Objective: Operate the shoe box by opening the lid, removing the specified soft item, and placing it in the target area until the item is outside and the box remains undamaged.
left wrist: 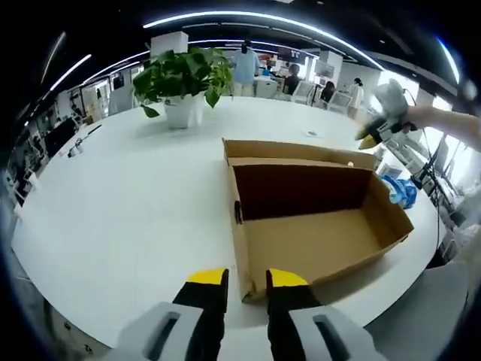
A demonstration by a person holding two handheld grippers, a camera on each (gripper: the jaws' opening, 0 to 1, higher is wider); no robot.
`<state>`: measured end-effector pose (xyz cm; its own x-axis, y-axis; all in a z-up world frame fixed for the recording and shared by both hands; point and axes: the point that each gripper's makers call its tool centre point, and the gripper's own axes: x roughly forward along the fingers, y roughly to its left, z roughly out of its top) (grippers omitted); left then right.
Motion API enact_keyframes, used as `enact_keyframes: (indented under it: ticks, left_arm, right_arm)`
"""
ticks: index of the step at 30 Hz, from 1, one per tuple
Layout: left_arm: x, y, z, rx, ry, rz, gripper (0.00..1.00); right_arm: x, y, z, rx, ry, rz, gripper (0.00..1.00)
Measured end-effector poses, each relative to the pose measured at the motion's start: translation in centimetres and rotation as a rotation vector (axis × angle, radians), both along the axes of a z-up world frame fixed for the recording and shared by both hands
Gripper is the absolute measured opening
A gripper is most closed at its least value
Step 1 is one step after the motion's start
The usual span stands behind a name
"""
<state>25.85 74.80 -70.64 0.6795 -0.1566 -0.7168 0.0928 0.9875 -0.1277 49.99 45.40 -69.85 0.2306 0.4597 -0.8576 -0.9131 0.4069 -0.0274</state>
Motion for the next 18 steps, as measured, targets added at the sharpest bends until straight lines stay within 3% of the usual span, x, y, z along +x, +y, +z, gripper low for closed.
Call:
enact_keyframes:
  ticks: [8,14,18]
  left_arm:
    - [0.5,0.0,-0.8,-0.026,-0.009,0.044,0.09]
    - [0.7,0.2,-0.8,-0.028,-0.019,0.052,0.07]
    - [0.7,0.3,-0.8,-0.034,-0.018,0.059,0.06]
  right_arm:
    - [0.1,1.4,-1.2,0.073,0.056,-0.112,0.24]
    - [0.6,1.4,-2.5,0.092,0.099,-0.251,0.22]
    - [0.8,1.8,-3.1,0.137,0.173,-0.378,0.2]
